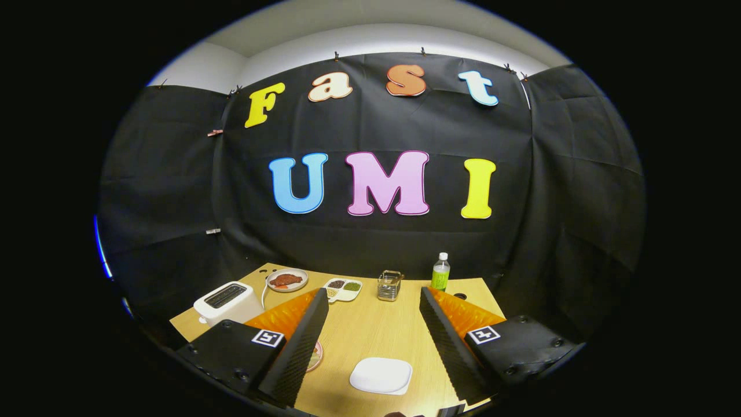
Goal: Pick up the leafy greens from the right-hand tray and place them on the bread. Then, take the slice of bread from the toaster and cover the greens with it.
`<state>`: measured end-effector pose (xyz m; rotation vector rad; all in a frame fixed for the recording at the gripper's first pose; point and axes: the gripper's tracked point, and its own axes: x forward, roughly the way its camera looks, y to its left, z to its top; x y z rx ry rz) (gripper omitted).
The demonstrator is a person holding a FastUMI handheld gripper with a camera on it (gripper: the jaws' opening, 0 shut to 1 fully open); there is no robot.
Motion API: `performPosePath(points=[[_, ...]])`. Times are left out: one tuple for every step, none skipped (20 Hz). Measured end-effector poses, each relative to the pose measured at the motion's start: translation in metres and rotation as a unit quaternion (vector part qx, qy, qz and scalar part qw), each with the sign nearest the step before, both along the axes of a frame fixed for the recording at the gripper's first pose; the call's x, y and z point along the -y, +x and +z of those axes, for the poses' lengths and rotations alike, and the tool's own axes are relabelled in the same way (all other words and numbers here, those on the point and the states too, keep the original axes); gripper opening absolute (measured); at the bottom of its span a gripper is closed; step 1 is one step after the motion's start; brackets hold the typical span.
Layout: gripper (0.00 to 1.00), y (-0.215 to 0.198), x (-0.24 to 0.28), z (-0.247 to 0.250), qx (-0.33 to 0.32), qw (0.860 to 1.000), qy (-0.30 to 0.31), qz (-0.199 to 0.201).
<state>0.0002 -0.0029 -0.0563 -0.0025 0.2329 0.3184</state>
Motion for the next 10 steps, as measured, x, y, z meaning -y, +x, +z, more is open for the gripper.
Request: performPosePath(points=[[0.99,-0.0008,-0.0007,-0.0034,-0.004,1.0,-0.001,0.003],[0.99,-0.0025,-0.0019,-0.0067,-0.01,1.0,-0.002,0.005],[0.99,-0.0029,-0.0032,-0.0095,-0.015,1.0,0.0,0.006],[0.99,-0.0032,-0.005,-0.0109,-0.019,1.0,0.002,0.008],[0.99,-0.0033,-0.0065,-0.0117,-0.023,1.0,0.003,0.009],[0.99,-0.0046,-0.0073,-0.0131,-0.025,1.0,0.003,0.01],[0.99,-0.005,-0.0076,-0.0133,-0.027,1.0,0.003,0.009],[0.99,-0.0054,-0.0068,-0.0132,-0.027,1.0,0.004,0.006],[0.99,-0.0049,-0.0056,-0.0125,-0.027,1.0,0.004,0.003],[0.99,-0.0058,-0.0044,-0.0127,-0.028,1.0,0.005,-0.001]])
